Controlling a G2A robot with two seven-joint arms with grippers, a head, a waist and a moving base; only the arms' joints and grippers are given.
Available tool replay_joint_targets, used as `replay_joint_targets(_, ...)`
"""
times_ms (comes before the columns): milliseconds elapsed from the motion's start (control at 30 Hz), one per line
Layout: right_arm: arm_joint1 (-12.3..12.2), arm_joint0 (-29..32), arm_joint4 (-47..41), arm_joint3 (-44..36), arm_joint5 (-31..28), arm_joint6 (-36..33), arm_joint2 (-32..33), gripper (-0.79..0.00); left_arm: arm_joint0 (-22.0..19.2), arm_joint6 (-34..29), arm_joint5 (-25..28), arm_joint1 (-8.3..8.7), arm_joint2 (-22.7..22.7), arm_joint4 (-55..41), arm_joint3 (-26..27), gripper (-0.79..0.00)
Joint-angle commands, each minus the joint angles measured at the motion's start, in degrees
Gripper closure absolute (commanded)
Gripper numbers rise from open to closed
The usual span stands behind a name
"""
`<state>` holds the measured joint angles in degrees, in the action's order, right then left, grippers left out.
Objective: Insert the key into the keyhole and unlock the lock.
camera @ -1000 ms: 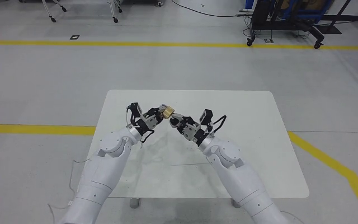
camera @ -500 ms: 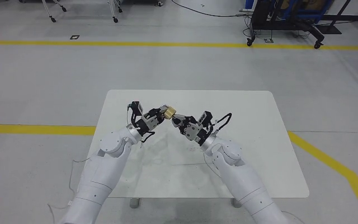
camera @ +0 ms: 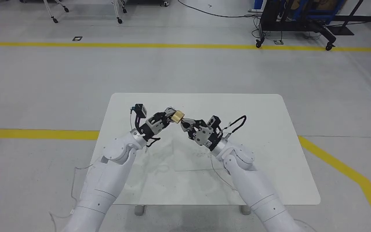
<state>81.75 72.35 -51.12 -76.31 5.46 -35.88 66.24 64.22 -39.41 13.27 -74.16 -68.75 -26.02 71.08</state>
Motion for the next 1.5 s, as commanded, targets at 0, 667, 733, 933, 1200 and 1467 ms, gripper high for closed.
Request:
replay_joint_targets(0,0.01,0.15,-1.97,-0.03,1.07,-1.27,0.15,0.000,0.10,-0.14,0.86,0.02,-0.06,0.19,0.19,0.000)
replay_joint_targets(667,-1.71,2.52,9.38,-4.63,-2.38,1.40,3.20,-0.785,0.23,0.49,-0.20,0.12,-0.15,1.13,-0.24,0.000)
replay_joint_targets(733,-2.37,3.79,14.52,-6.83,-4.09,3.56,5.12,-0.785,-0.38,0.15,-2.06,0.27,0.63,4.73,-0.63,0.000)
replay_joint_targets(933,-4.19,9.50,23.25,-15.82,-5.45,11.59,14.05,-0.785,-1.16,-0.06,-7.62,0.33,4.97,15.84,-1.05,0.000)
replay_joint_targets(1200,-5.15,12.99,30.80,-21.73,-4.84,15.32,18.58,-0.785,-3.60,-4.44,-15.81,0.05,9.40,21.45,-3.71,0.000)
replay_joint_targets(1467,-5.15,12.99,30.80,-21.73,-4.84,15.32,18.58,-0.785,-5.85,-9.44,-18.14,-0.02,12.46,25.72,-6.08,-0.135)
